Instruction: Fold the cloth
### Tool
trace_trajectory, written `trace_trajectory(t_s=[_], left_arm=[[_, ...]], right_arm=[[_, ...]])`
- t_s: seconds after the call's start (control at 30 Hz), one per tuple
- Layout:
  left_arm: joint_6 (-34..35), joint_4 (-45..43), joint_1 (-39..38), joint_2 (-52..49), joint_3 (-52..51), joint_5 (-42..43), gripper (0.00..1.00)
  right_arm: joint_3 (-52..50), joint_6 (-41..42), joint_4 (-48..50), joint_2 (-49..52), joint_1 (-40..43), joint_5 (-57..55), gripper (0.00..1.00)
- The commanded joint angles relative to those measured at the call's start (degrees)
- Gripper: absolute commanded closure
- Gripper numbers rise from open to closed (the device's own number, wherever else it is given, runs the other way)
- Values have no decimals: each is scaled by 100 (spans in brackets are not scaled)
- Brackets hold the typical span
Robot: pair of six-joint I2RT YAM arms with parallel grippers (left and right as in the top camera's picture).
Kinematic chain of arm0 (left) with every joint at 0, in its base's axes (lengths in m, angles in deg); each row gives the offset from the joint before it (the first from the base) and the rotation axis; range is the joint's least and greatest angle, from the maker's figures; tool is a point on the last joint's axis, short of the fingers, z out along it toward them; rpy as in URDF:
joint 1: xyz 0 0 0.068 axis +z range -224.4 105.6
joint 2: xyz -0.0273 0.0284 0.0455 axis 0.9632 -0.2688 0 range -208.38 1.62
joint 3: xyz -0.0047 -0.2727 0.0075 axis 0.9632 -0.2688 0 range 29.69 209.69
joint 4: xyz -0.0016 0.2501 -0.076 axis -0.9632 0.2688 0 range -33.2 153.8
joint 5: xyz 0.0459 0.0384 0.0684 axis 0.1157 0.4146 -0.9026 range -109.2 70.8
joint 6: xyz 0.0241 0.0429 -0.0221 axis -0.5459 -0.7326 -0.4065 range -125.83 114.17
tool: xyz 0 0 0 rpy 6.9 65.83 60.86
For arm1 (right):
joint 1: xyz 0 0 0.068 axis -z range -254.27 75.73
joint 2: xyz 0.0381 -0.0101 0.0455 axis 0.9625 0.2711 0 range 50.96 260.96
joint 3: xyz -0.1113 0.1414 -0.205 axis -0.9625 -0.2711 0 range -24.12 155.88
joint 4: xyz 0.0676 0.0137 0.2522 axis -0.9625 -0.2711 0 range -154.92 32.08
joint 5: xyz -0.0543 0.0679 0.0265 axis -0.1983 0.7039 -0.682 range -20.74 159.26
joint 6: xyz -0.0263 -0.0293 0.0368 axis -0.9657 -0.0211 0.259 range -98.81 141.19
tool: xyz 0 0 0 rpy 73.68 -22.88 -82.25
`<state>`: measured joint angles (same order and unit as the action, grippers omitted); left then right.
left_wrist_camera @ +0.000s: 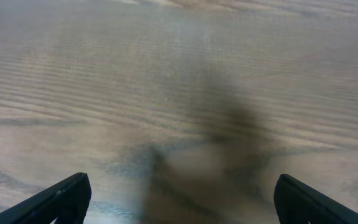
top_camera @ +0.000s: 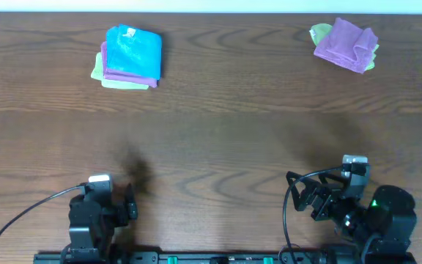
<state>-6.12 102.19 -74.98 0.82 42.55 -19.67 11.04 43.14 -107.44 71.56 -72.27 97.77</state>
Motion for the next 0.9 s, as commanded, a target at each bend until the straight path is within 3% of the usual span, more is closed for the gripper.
trace_trajectory(t_s=[0.0, 0.73, 0.87], left_arm=[[-103, 48, 28, 61, -83, -101, 5], [-101, 125, 28, 59, -87, -101, 5], [-101, 125, 28, 59, -87, -101, 5]], right_arm=[[2, 52, -4, -17, -15, 22, 1], [2, 50, -7, -17, -15, 20, 1], [0, 52, -131, -28, -15, -638, 1]])
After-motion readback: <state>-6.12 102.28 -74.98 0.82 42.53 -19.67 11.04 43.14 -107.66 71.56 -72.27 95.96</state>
